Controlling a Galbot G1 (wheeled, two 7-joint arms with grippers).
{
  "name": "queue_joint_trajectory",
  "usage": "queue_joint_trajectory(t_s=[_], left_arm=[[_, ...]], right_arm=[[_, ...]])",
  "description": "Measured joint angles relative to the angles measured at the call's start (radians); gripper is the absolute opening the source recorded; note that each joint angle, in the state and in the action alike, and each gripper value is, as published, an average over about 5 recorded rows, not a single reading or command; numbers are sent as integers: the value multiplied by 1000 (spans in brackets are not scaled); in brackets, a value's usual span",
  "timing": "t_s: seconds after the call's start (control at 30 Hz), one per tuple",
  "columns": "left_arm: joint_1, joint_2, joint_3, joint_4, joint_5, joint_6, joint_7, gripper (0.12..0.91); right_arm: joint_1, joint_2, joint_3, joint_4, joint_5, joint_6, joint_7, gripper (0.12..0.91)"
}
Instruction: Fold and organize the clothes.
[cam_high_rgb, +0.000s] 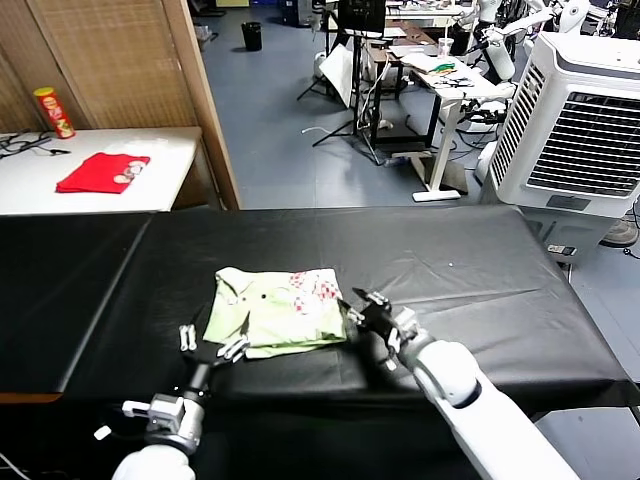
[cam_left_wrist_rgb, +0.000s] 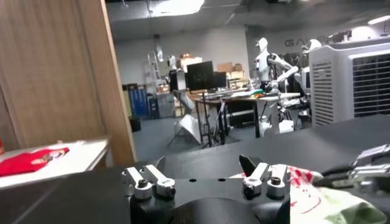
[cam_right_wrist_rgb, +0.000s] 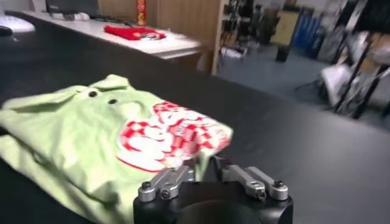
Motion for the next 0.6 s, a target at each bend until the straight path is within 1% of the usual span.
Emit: queue_joint_trajectory(t_s=[0.1,0.13,0.2,0.3,0.4,0.6], left_arm=[[6,4,-10,1,-55,8,-6,798],[9,6,-13,1,-71,6,-10,798],[17,13,-20,-2,-100,3,-24,798],[33,28,-29,-15,-145,20,-54,798],[61,50,-44,-39,-185,40,-77,798],[161,99,-87,-101,-221,57,-93,798]], right_arm=[[-62,-6,37,41,-3,64,46,662],[-89,-5,52,56,-1,88,63,705],[-146,1,84,89,4,133,96,768],[-246,19,137,141,6,187,145,794],[-370,41,193,199,-2,226,191,798],[-632,70,286,329,-36,283,262,798]])
